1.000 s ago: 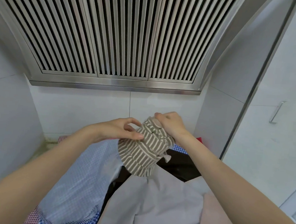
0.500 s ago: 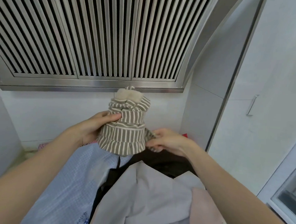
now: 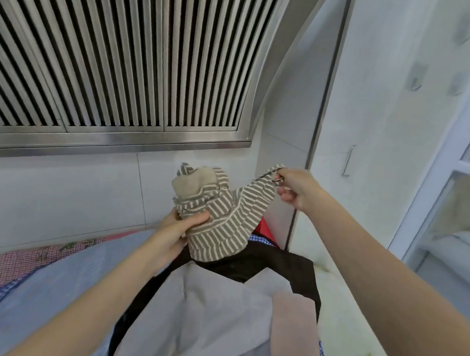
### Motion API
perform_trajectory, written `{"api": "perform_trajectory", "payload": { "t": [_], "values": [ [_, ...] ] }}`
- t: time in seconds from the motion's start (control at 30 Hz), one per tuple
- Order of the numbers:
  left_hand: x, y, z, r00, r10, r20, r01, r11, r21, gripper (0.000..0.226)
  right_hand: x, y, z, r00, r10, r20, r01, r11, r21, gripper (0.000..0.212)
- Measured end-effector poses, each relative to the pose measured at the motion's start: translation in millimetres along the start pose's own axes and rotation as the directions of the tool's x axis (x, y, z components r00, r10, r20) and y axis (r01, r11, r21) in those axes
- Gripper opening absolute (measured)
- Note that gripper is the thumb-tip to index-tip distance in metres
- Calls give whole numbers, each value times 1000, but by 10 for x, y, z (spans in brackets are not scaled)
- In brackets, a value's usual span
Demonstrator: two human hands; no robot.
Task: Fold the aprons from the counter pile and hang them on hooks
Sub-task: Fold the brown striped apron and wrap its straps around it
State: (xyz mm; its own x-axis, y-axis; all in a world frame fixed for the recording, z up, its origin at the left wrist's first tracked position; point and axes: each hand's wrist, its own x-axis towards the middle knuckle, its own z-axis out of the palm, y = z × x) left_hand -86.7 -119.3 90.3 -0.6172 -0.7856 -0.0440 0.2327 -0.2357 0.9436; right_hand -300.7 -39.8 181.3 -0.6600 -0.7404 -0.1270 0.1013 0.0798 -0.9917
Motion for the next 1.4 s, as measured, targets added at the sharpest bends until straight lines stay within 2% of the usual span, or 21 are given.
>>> {"api": "perform_trajectory", "payload": {
  "t": [0.07,0.13,0.23,0.33,0.43,0.5,0.6,0.67,0.7,0.8,0.87,0.9,0.97,1.03,1.1,1.13,1.23,1.33,1.4],
  "values": [
    [15,-80,196,997,3,71,-7,998,66,67,-29,-153,-102,997,-75,-16,76,995,69,18],
    [40,-199,415,991,-19,129,9,997,74,71,-94,-327,-152,988,-157,-2,157,987,32,11],
    [65,-287,768,979,-48,200,34,997,71,73,-160,-576,-271,963,-271,-16,268,960,-83,22],
    [124,-281,1088,981,11,194,-20,999,41,80,-199,-831,-538,948,-319,-22,317,947,-57,25],
    [251,-175,1395,974,147,171,-165,982,95,74,-205,-1073,-906,936,-352,-2,351,933,-77,26],
    [382,-78,1636,949,277,151,-308,915,260,79,-163,-1210,-1145,928,-372,22,371,920,-127,24],
    [572,38,2100,861,449,238,-506,716,482,96,-18,-1353,-1491,917,-393,68,399,904,-157,20],
    [720,90,2365,819,471,327,-571,618,541,97,86,-1414,-1668,909,-402,108,415,895,-163,18],
    [799,99,2512,821,446,356,-569,595,567,90,165,-1437,-1791,905,-409,116,423,891,-162,18],
    [1010,108,2878,846,354,398,-530,629,568,64,537,-1474,-2278,900,-436,-2,431,891,-142,12],
    [1067,105,3001,845,336,416,-519,705,484,57,828,-1417,-2624,892,-440,-101,396,871,-292,18],
    [1087,97,3040,842,336,421,-515,732,446,54,954,-1355,-2789,900,-423,-101,356,850,-389,23],
    [1118,102,3110,838,338,429,-509,767,390,50,1089,-1175,-3055,952,-305,-1,246,771,-587,24],
    [1162,120,3167,838,357,412,-504,795,337,48,1092,-987,-3195,982,-84,171,182,674,-716,15],
    [1191,153,3228,853,368,369,-477,837,267,50,1071,-866,-3246,930,104,351,161,745,-647,18],
    [1207,163,3250,866,367,339,-451,866,216,49,1093,-820,-3258,891,136,434,159,801,-577,21],
    [1252,192,3286,910,339,240,-348,937,-4,58,1216,-732,-3241,834,51,549,181,915,-361,23],
    [1264,216,3367,948,282,149,-254,950,-185,32,1320,-687,-3159,822,-58,566,146,983,-111,30],
    [1282,213,3428,966,241,98,-200,929,-313,33,1330,-718,-3101,830,-176,530,154,984,87,30]
  ]
}}
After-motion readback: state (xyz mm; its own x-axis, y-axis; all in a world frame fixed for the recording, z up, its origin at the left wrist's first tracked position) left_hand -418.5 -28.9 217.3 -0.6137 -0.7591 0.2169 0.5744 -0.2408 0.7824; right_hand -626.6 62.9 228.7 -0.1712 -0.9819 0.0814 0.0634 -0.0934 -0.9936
